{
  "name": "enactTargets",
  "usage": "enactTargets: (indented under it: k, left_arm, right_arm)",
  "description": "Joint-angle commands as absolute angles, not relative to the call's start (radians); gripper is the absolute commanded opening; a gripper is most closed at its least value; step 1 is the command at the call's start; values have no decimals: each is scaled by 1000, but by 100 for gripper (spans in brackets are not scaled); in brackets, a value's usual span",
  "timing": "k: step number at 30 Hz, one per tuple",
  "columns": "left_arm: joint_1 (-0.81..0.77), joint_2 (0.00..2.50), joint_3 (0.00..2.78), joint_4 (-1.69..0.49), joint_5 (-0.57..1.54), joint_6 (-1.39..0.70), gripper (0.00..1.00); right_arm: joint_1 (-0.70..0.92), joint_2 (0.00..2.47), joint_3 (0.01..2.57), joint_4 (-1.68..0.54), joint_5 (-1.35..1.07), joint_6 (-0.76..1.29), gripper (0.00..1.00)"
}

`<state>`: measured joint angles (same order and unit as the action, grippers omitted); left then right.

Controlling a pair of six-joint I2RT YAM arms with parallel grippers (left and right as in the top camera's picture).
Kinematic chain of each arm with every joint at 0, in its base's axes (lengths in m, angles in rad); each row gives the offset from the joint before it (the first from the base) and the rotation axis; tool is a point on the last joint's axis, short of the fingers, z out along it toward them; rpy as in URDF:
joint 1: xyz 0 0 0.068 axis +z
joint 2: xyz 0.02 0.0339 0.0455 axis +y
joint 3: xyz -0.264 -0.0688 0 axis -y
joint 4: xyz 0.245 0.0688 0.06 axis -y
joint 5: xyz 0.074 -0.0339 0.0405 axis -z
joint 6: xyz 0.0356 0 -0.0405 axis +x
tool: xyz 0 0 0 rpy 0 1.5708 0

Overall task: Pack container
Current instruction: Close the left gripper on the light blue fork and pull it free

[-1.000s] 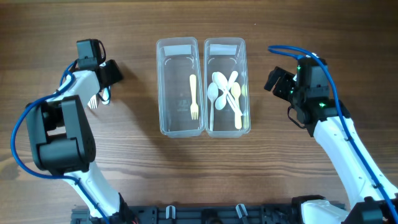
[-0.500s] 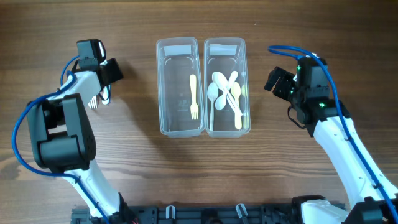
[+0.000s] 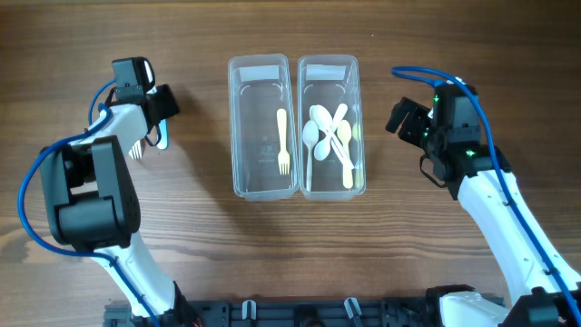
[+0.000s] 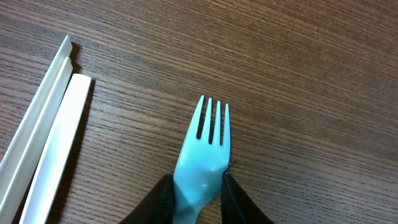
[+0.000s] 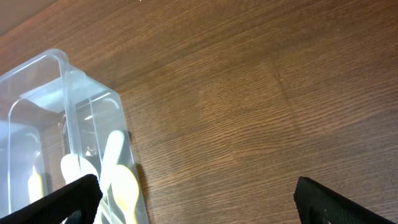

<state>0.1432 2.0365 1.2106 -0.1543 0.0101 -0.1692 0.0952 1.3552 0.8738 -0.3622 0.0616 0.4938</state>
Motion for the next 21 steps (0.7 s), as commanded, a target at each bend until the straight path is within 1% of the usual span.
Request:
enactTargets:
  k: [1, 9, 13, 16, 18, 21]
  left_arm:
    - [139, 2027, 1198, -150, 8, -160, 24]
    - [137, 1871, 1198, -184, 4, -165, 24]
    - [135, 1831, 1198, -202, 4, -164, 24]
    - [135, 1834, 1198, -209, 3, -164, 28]
    - [135, 1842, 1198, -208, 3, -164, 37]
    - [135, 1859, 1198, -194, 3, -163, 37]
  right_arm:
    - [96, 1359, 873, -360, 82, 500, 100]
    - [96, 1359, 873, -360, 82, 500, 100]
    - [96, 1359, 873, -360, 82, 500, 100]
    - [96, 1359, 873, -360, 83, 500, 100]
    - [96, 1359, 873, -360, 82, 500, 100]
    - [96, 1359, 873, -360, 82, 500, 100]
